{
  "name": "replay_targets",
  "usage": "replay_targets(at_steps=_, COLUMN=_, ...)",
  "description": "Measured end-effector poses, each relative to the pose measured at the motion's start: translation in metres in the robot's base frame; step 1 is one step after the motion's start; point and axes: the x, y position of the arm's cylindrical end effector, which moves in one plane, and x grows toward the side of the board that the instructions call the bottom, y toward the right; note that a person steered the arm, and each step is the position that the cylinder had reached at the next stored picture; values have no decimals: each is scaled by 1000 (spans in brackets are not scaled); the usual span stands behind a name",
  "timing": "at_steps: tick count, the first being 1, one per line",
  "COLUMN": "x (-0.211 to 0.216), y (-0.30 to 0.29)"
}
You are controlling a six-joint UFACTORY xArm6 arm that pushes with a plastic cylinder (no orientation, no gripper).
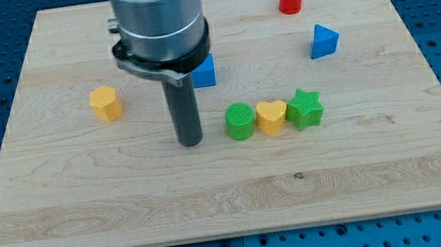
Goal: Place arm right to the blue triangle
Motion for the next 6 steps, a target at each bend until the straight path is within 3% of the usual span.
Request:
replay_targets(at_steps=1, x=39, y=1)
replay_targets(at_steps=2, x=65, y=50)
replay_targets(at_steps=4, x=107, y=188)
replay_targets(at_steps=5, x=109, y=270)
replay_targets(at_steps=6, x=109, y=302)
